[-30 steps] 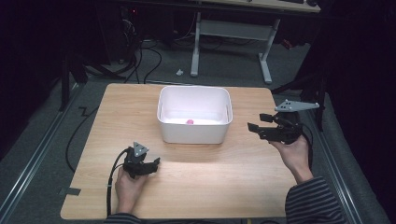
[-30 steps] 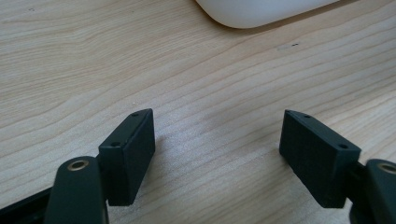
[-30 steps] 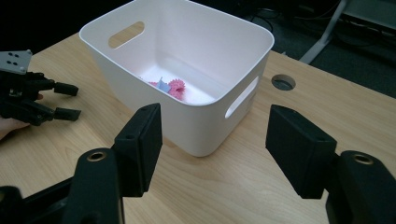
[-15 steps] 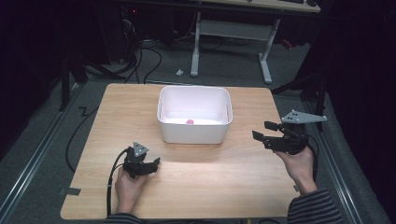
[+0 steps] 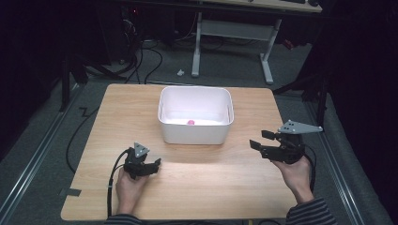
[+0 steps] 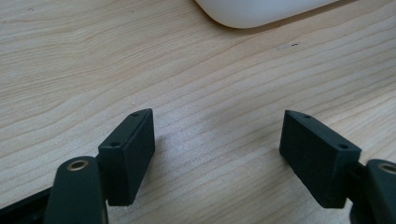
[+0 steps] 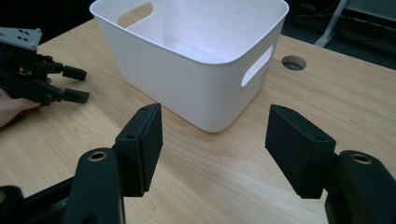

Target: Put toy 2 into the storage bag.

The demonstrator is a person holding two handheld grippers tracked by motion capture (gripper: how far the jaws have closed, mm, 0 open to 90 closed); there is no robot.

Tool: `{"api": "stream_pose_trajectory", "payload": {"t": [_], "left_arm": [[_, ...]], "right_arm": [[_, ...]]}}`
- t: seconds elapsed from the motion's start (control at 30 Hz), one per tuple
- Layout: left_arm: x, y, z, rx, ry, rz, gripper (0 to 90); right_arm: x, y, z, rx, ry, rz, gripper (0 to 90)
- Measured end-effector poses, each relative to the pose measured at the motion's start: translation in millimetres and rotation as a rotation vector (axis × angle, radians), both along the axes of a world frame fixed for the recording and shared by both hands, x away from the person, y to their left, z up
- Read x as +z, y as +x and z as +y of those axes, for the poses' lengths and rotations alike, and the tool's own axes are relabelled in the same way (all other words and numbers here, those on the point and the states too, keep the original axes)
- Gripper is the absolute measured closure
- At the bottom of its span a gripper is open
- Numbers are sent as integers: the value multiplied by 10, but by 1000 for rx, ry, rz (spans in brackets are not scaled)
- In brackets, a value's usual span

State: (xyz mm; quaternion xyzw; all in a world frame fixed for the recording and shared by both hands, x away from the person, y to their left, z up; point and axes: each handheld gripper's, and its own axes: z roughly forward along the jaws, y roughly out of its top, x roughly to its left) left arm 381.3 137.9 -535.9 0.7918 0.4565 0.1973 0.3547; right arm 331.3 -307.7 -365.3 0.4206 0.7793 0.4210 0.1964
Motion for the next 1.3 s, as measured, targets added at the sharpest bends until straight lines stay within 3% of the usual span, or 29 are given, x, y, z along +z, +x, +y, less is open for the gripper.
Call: {"api": "stream_pose_trajectory", "payload": {"t": [0.2, 0.43, 0.83, 1.3], "left_arm": [[0, 0, 0, -1, 0, 0, 269], [0, 0, 1, -3, 1, 0, 269], [0, 0, 0, -3, 1, 0, 269], [0, 0, -1, -2, 0, 0, 269]], "right_arm": [[-163, -39, -19, -5, 49, 25, 371], [-305, -66, 18, -8, 71, 37, 372], [-663, 25, 116, -32, 72, 74, 375], [-1023, 111, 146, -78, 34, 118, 378]]}}
